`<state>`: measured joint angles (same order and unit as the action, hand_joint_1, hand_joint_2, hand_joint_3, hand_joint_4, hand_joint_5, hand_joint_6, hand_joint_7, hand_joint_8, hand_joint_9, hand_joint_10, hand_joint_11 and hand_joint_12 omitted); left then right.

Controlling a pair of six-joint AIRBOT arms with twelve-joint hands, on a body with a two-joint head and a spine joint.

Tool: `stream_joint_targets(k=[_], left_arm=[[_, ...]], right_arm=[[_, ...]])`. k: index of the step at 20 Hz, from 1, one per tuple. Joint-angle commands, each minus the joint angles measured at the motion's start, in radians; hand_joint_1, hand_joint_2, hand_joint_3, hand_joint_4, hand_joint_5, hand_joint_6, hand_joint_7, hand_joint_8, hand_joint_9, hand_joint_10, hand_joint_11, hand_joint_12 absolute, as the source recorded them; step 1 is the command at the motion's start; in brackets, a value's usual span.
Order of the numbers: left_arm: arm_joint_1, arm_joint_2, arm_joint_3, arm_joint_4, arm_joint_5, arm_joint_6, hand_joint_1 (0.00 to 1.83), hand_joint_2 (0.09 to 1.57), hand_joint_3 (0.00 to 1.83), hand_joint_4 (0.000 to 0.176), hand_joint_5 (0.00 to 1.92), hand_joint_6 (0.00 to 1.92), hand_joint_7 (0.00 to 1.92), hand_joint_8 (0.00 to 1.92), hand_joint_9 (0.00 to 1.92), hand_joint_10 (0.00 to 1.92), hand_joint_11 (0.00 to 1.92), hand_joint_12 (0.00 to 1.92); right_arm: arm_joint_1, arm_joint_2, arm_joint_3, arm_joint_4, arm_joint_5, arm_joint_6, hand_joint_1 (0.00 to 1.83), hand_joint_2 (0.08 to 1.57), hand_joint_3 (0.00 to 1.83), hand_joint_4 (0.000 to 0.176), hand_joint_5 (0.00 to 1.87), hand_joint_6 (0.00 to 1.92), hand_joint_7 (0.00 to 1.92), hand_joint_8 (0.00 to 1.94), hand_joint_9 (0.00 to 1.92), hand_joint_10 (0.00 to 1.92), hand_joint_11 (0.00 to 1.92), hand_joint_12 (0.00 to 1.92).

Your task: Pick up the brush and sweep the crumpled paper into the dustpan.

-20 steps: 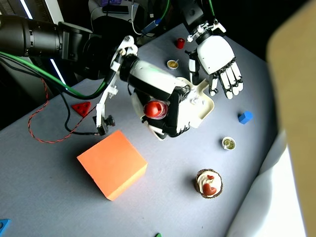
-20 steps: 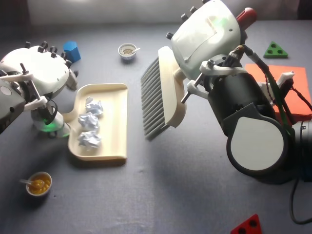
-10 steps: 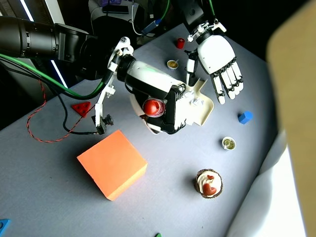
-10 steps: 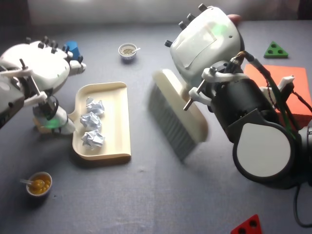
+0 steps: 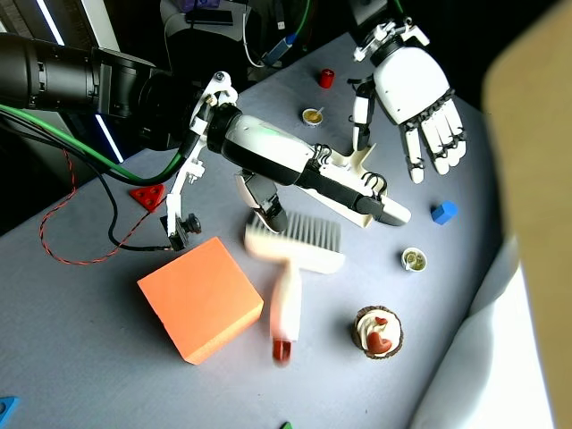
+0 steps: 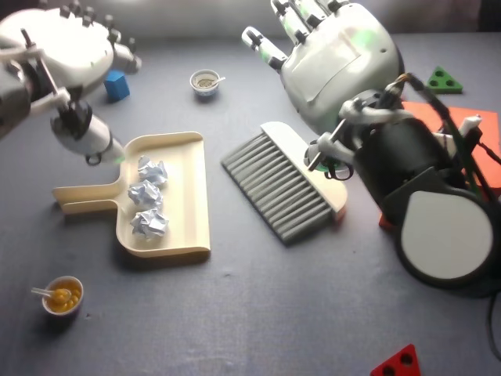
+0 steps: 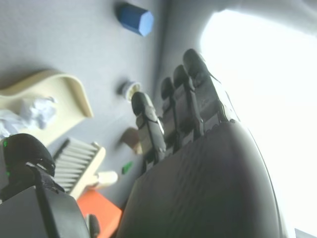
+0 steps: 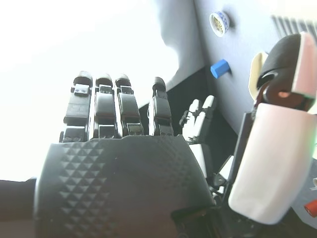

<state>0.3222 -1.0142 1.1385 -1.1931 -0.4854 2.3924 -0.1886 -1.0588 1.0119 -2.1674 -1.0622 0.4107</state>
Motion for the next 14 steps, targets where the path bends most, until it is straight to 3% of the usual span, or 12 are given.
stream_joint_targets(k=[1, 4, 6, 9, 10, 14], left_arm=[[-0.031, 0.016, 0.0, 0.021, -0.035, 0.031, 0.73, 0.89, 0.0, 0.105, 0.38, 0.0, 0.21, 0.0, 0.18, 0.0, 0.13, 0.28], [-0.114, 0.024, -0.003, -0.05, 0.012, 0.14, 0.74, 0.88, 0.0, 0.096, 0.34, 0.0, 0.19, 0.0, 0.18, 0.0, 0.14, 0.29], [-0.161, 0.028, -0.002, -0.095, 0.033, 0.2, 0.73, 0.88, 0.0, 0.097, 0.32, 0.01, 0.2, 0.01, 0.2, 0.01, 0.15, 0.29], [-0.192, 0.03, -0.003, -0.124, 0.054, 0.237, 0.71, 0.88, 0.0, 0.095, 0.34, 0.01, 0.2, 0.01, 0.2, 0.0, 0.14, 0.28], [-0.194, 0.031, -0.006, -0.124, 0.059, 0.237, 0.72, 0.89, 0.0, 0.076, 0.34, 0.01, 0.2, 0.0, 0.19, 0.0, 0.14, 0.28], [-0.187, 0.035, -0.028, -0.144, 0.074, 0.237, 0.73, 0.88, 0.0, 0.075, 0.36, 0.01, 0.22, 0.01, 0.21, 0.01, 0.17, 0.29]], right_arm=[[0.036, 0.018, -0.015, -0.095, -0.043, 0.017, 0.68, 0.71, 0.0, 0.0, 0.0, 0.0, 0.0, 0.0, 0.0, 0.0, 0.0, 0.0], [0.057, 0.053, -0.053, -0.094, -0.006, 0.037, 0.69, 0.73, 0.01, 0.0, 0.0, 0.0, 0.0, 0.0, 0.0, 0.0, 0.0, 0.0], [0.068, 0.1, -0.084, -0.094, 0.085, 0.126, 0.67, 0.74, 0.01, 0.011, 0.0, 0.0, 0.0, 0.0, 0.0, 0.0, 0.0, 0.0], [0.084, 0.195, -0.111, -0.094, 0.276, 0.309, 0.66, 0.74, 0.01, 0.015, 0.0, 0.0, 0.0, 0.0, 0.0, 0.0, 0.0, 0.0], [0.084, 0.221, -0.114, -0.094, 0.336, 0.372, 0.67, 0.77, 0.01, 0.01, 0.0, 0.0, 0.0, 0.0, 0.0, 0.0, 0.0, 0.0], [0.116, 0.336, -0.106, -0.149, 0.625, 0.62, 0.74, 0.78, 0.01, 0.01, 0.0, 0.0, 0.0, 0.0, 0.0, 0.0, 0.0, 0.0]])
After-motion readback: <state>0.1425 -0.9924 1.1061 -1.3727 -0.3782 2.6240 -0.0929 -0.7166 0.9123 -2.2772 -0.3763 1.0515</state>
